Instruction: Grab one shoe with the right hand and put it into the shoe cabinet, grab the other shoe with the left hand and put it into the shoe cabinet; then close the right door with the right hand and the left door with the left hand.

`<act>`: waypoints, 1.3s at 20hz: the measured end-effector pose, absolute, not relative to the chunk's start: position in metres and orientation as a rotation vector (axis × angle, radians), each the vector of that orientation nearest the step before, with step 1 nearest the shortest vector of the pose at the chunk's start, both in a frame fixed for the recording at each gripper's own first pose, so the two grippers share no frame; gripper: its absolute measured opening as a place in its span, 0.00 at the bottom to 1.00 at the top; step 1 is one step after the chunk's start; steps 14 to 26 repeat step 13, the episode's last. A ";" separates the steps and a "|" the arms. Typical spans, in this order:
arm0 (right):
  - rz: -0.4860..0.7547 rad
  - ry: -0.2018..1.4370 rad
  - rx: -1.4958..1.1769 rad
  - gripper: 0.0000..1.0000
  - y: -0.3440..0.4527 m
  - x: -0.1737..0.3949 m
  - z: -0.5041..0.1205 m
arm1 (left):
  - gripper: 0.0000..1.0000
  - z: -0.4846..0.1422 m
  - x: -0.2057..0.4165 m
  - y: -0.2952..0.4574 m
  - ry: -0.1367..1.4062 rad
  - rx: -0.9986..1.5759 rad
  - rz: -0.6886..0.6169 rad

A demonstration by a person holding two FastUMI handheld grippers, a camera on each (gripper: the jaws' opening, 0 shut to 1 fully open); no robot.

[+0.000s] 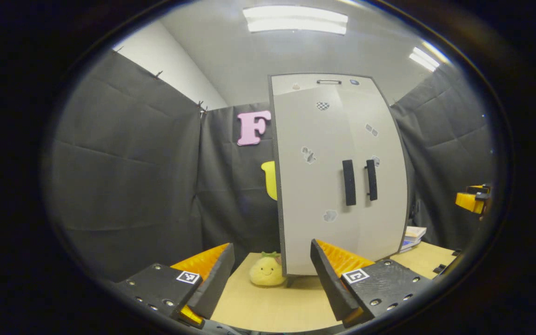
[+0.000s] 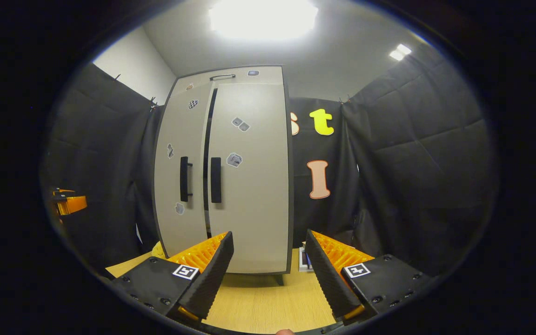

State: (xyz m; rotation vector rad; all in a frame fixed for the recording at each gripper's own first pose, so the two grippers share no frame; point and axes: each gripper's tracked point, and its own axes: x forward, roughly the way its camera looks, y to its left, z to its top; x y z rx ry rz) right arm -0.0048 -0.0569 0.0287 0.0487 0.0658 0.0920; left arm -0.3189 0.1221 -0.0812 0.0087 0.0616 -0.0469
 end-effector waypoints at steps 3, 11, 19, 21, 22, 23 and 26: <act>0.089 0.067 0.047 0.97 -0.057 -0.005 0.028 | 0.96 -0.082 -0.320 0.127 0.066 0.008 -0.041; 0.086 0.054 0.050 0.97 -0.057 -0.008 0.033 | 0.94 -0.079 -0.324 0.134 0.063 0.016 -0.036; 0.086 0.051 0.049 0.98 -0.056 -0.008 0.035 | 0.94 -0.078 -0.325 0.134 0.063 0.013 -0.033; 0.086 0.051 0.049 0.98 -0.056 -0.008 0.035 | 0.94 -0.078 -0.325 0.134 0.063 0.013 -0.033; 0.086 0.051 0.049 0.98 -0.056 -0.008 0.035 | 0.94 -0.078 -0.325 0.134 0.063 0.013 -0.033; 0.086 0.051 0.049 0.98 -0.056 -0.008 0.035 | 0.94 -0.078 -0.325 0.134 0.063 0.013 -0.033; 0.086 0.051 0.049 0.98 -0.056 -0.008 0.035 | 0.94 -0.078 -0.325 0.134 0.063 0.013 -0.033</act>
